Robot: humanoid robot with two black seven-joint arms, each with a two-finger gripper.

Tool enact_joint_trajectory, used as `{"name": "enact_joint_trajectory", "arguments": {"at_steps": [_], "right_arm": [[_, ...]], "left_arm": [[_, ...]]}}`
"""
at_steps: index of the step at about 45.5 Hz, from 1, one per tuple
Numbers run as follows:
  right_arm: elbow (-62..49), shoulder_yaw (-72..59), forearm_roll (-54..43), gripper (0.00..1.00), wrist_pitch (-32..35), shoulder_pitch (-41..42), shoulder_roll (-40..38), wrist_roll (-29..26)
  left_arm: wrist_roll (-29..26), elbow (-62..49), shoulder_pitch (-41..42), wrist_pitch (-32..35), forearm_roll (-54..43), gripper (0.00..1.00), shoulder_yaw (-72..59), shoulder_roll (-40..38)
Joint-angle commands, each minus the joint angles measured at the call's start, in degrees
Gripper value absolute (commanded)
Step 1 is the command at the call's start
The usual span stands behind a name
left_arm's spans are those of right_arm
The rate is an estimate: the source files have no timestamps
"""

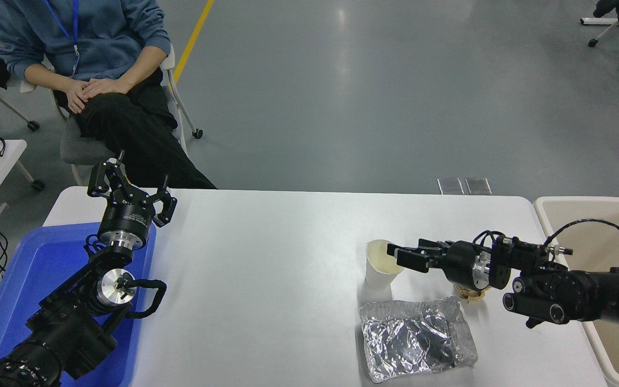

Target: Dispose of the paper cup in the dustbin

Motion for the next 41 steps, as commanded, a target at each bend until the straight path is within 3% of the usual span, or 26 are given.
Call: {"name": "enact_joint_trajectory", "arguments": {"at_steps": [1,7,9,10,14,17,19,21,41], "right_arm": [[-3.0,-0.6,-0.3,0.99,0.0,-2.3,3.2,0.5],[-6.4,-0.6,-0.2,0.97,0.1,-3.4,6.4,0.5],[-7.0,-0.7,-0.1,0.92,0.3,-3.4,7.2,0.5],[-7.2,-0.7,-0.1,0.83,0.4,-3.4,7.3,0.4],[-7.9,-0.7,-0.1,0.79,0.7,-3.2,7.3,0.3],[-7.9,-1.3,-0.1,0.52,0.9,-2.9,7.3,0.3],[-7.9,-3.0,-0.1,0.11,0.9,-2.5,7.3,0.3],[-7.9,-3.6,-0.1,0.02,0.9,-2.4,7.3,0.3],[-5.7,-3.7,0.8,0.00,1.3,0.7,2.6,2.2]], "left_arm": [[0.0,0.0,-0.1,0.0,0.0,1.00,0.0,0.1],[0.0,0.0,0.0,0.0,0.0,1.00,0.0,0.1],[0.0,0.0,0.0,0.0,0.0,1.00,0.0,0.0],[0.0,0.0,-0.1,0.0,0.0,1.00,0.0,0.0],[0.0,0.0,-0.1,0.0,0.0,1.00,0.0,0.0],[0.0,0.0,-0.1,-0.1,0.0,1.00,0.0,0.0],[0.0,0.0,0.0,-0.1,0.0,1.00,0.0,0.0],[0.0,0.0,-0.1,-0.1,0.0,1.00,0.0,0.0],[0.0,0.0,-0.1,-0.1,0.0,1.00,0.0,0.0]]}}
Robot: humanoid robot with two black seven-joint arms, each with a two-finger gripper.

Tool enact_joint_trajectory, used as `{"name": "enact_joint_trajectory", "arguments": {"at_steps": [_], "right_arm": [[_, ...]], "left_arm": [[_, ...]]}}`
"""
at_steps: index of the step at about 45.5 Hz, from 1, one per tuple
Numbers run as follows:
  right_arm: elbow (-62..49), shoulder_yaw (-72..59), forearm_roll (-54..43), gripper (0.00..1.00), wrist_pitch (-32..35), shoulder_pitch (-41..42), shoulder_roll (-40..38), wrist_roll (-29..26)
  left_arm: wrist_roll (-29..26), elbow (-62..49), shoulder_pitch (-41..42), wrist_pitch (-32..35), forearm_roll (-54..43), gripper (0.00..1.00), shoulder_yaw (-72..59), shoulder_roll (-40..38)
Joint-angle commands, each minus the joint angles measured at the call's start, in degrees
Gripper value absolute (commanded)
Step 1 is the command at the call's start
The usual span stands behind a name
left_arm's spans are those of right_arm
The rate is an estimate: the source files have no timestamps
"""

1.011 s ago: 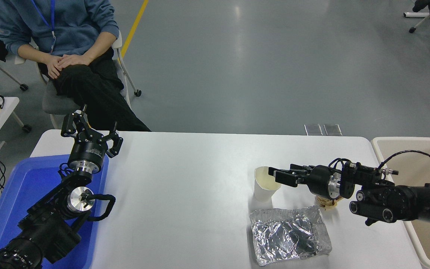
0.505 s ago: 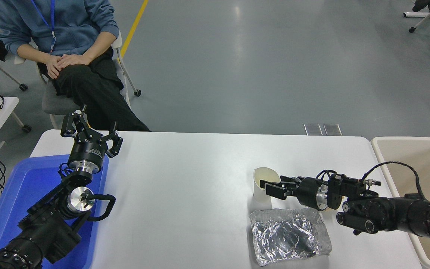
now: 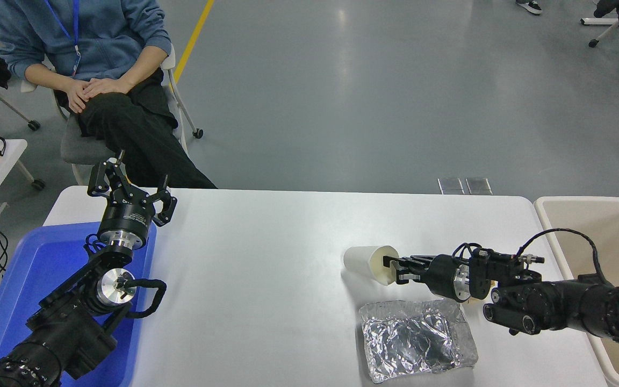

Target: Dispose of the paper cup in the dustbin

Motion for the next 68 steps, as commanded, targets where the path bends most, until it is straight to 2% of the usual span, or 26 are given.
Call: {"name": "enact_joint_trajectory", "arguments": {"at_steps": [1,14,26,33,43,51,56,60,68], "right_arm": [[2.0,-0.2,0.5,0.00,0.5,2.3,-3.7,1.0],[9.9,-0.2,0.3,0.00,3.9,8.8,-18.0,3.2],[9.8,3.4,0.8,0.00,8.2,10.3,-27.1,4.4],[9.0,5.7,0.9,0.00,9.7,9.3,-35.0,4.6],[5.1,6.1,10.3,0.00,9.7,7.4,-43.5,4.8],[-5.3,7.9,18.6,0.00,9.8,-0.1,-43.6,6.8],[-9.1,11.3,19.3,0.00,9.7,-6.7,-43.0,7.3],[-13.9,13.8,19.2,0.00,9.7,-12.8,-40.4,7.5],[-24.6,13.9,19.3,0.00,9.4,-19.4,-33.2,8.0]], "left_arm": [[0.0,0.0,0.0,0.0,0.0,1.00,0.0,0.0],[0.0,0.0,0.1,-0.1,0.0,1.00,0.0,0.0],[0.0,0.0,0.0,-0.1,0.0,1.00,0.0,0.1],[0.0,0.0,0.1,-0.1,0.0,1.00,0.0,0.1],[0.0,0.0,0.1,-0.1,0.0,1.00,0.0,0.1],[0.0,0.0,0.1,-0.1,0.0,1.00,0.0,0.1],[0.0,0.0,0.1,-0.1,0.0,1.00,0.0,0.1],[0.0,0.0,0.1,-0.1,0.0,1.00,0.0,0.1],[0.0,0.0,0.1,-0.1,0.0,1.00,0.0,0.1]]}}
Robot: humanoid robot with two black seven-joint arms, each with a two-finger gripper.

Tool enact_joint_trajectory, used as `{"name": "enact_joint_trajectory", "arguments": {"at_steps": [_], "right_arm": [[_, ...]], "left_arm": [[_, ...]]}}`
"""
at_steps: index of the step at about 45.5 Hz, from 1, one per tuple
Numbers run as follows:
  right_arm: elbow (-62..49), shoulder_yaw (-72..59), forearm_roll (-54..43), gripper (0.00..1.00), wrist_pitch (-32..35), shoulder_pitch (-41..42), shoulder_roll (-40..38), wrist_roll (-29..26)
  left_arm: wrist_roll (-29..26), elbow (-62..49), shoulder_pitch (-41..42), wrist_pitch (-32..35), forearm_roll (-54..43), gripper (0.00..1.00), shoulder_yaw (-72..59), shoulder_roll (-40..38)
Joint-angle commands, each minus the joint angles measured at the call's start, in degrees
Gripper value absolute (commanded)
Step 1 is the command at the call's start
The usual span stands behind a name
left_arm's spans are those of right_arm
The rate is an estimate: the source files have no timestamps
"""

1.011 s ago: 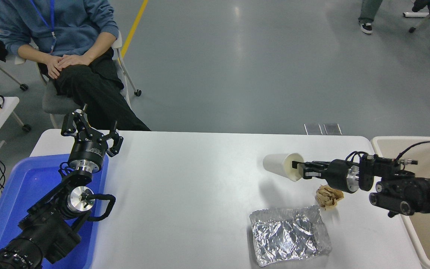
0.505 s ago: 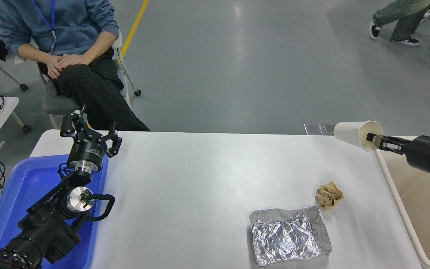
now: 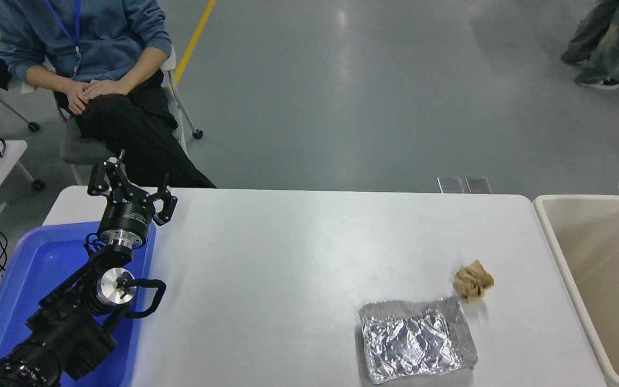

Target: Dispose of the paper cup in the dustbin

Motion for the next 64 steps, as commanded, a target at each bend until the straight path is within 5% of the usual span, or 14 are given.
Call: {"name": "enact_joint_trajectory", "arguments": {"at_steps": [1,12,44,45,46,48,50,51,64], "right_arm": [[-13.5,2.1,1.7,0.00,-0.2,-10.5,6.7,0.7],[-25.0,2.0,2.9,0.00,-0.6,-17.9,18.7,-0.4],[-25.1,4.0,8.7,0.00,-1.7,-23.0,26.9,-5.0],[-25.1,4.5,8.7,0.11,-1.7,-23.0,26.9,-5.2],[-25.1,5.2,8.7,0.41,-1.7,-23.0,26.9,-5.2],[-25.1,5.7,8.7,0.64,-1.7,-23.0,26.9,-5.2],[-25.1,6.0,8.7,0.76,-1.7,-23.2,26.8,-5.2],[-25.1,6.1,8.7,0.97,-1.6,-23.5,26.7,-5.2],[-24.9,6.2,8.8,0.99,-0.6,-21.6,21.7,-4.9]], "left_arm": [[0.0,0.0,0.0,0.0,0.0,1.00,0.0,0.0],[0.0,0.0,0.0,0.0,0.0,1.00,0.0,0.0],[0.0,0.0,0.0,0.0,0.0,1.00,0.0,0.0],[0.0,0.0,0.0,0.0,0.0,1.00,0.0,0.0],[0.0,0.0,0.0,0.0,0.0,1.00,0.0,0.0],[0.0,0.0,0.0,0.0,0.0,1.00,0.0,0.0],[0.0,0.0,0.0,0.0,0.0,1.00,0.0,0.0],[0.0,0.0,0.0,0.0,0.0,1.00,0.0,0.0],[0.0,0.0,0.0,0.0,0.0,1.00,0.0,0.0]]}}
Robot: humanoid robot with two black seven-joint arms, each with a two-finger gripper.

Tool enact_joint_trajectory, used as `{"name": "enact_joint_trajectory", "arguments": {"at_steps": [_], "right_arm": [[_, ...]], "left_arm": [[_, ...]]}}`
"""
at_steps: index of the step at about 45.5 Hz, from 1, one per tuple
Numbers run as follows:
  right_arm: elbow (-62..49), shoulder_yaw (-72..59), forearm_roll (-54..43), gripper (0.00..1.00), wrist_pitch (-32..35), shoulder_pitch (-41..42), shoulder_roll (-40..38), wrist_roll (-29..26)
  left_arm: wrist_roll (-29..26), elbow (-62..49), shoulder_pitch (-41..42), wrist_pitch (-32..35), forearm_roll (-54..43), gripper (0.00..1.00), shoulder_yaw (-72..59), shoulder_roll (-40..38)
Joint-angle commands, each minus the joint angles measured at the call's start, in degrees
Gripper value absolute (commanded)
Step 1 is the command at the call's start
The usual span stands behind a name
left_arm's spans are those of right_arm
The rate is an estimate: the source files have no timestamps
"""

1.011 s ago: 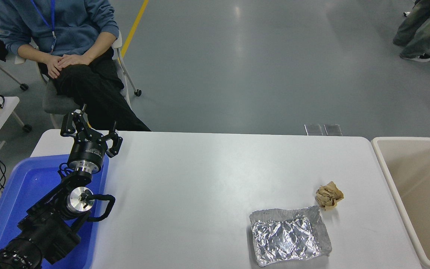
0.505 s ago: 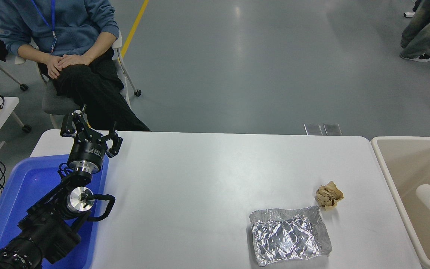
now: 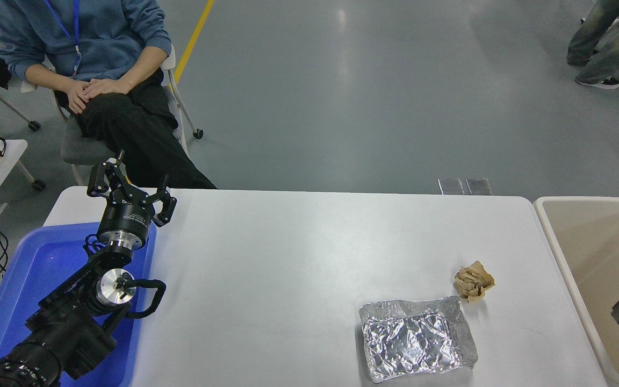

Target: Dispose of the paper cup in the dustbin

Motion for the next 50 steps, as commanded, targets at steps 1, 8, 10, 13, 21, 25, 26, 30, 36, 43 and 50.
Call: {"name": "enact_joint_trajectory", "arguments": {"at_steps": [1,8,10,13,21,25,26,30,36,43,50], "right_arm": [[0.4,0.6,0.2,0.99,1.3,2.6,-4.0,0.1],[0.4,0.6,0.2,0.99,10.0,8.7,-8.3,0.1],[0.4,0.6,0.2,0.99,11.4,9.8,-8.8,0.1],[0.4,0.6,0.2,0.99,14.2,12.2,-9.9,0.1],[0.5,0.6,0.1,0.99,18.3,16.6,-12.0,0.1],[0.0,0.5,0.1,0.99,20.3,19.9,-12.2,0.1],[0.0,0.5,0.1,0.99,20.6,20.5,-12.2,0.1],[0.0,0.6,0.1,0.99,22.3,24.3,-12.1,0.0],[0.1,0.6,0.1,0.99,24.7,29.9,-11.4,-0.2],[0.0,3.9,2.8,0.99,25.1,34.2,-5.6,-1.3],[0.6,11.0,6.2,0.99,24.9,36.6,1.8,-5.1]], "left_arm": [[0.0,0.0,0.0,0.0,0.0,1.00,0.0,0.0],[0.0,0.0,0.0,0.0,0.0,1.00,0.0,0.0],[0.0,0.0,0.0,0.0,0.0,1.00,0.0,0.0],[0.0,0.0,0.0,0.0,0.0,1.00,0.0,0.0],[0.0,0.0,0.0,0.0,0.0,1.00,0.0,0.0],[0.0,0.0,0.0,0.0,0.0,1.00,0.0,0.0],[0.0,0.0,0.0,0.0,0.0,1.00,0.0,0.0],[0.0,0.0,0.0,0.0,0.0,1.00,0.0,0.0],[0.0,0.0,0.0,0.0,0.0,1.00,0.0,0.0],[0.0,0.0,0.0,0.0,0.0,1.00,0.0,0.0],[0.0,0.0,0.0,0.0,0.0,1.00,0.0,0.0]]}}
